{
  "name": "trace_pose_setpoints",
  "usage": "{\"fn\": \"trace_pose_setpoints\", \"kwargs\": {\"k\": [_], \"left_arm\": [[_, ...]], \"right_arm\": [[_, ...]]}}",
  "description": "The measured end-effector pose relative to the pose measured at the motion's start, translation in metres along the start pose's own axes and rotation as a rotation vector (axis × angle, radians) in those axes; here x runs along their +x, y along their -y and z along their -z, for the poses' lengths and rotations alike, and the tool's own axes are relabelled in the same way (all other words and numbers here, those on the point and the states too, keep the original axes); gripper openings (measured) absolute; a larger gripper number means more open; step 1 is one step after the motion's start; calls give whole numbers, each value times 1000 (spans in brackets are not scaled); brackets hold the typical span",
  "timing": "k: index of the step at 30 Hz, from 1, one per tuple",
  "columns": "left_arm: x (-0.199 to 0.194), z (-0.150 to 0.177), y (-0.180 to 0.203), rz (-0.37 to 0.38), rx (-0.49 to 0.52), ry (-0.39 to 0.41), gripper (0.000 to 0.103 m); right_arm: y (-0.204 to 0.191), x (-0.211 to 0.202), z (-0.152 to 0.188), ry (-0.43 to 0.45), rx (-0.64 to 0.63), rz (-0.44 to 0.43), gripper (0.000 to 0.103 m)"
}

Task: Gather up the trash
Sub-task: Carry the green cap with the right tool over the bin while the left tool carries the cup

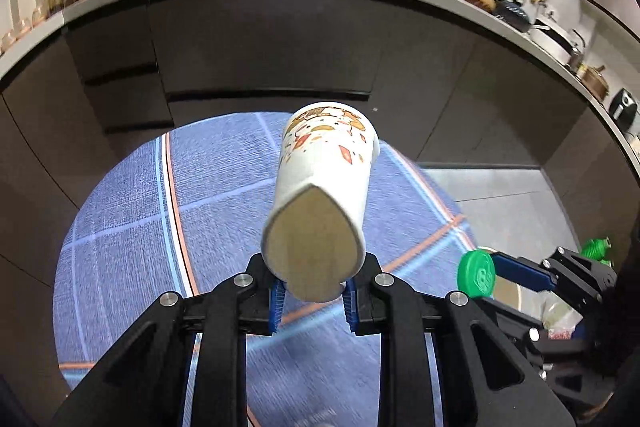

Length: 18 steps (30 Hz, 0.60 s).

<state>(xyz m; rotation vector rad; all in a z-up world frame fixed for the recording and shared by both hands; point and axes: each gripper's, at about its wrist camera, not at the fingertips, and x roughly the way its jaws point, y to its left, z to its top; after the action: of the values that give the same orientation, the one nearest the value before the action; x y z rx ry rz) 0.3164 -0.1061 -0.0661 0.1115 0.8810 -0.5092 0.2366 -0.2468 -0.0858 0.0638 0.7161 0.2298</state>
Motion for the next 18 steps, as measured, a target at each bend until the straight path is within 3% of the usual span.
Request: {"fn": "trace_pose_setpoints", "kwargs": {"k": [8, 18], "left_arm": [[-48, 27, 40, 25, 43, 64, 22], [-48, 50, 77, 72, 97, 36, 22]], "right_arm": [[12, -51, 30, 19, 72, 33, 36], [37, -82, 71, 21, 195, 79, 36]]}}
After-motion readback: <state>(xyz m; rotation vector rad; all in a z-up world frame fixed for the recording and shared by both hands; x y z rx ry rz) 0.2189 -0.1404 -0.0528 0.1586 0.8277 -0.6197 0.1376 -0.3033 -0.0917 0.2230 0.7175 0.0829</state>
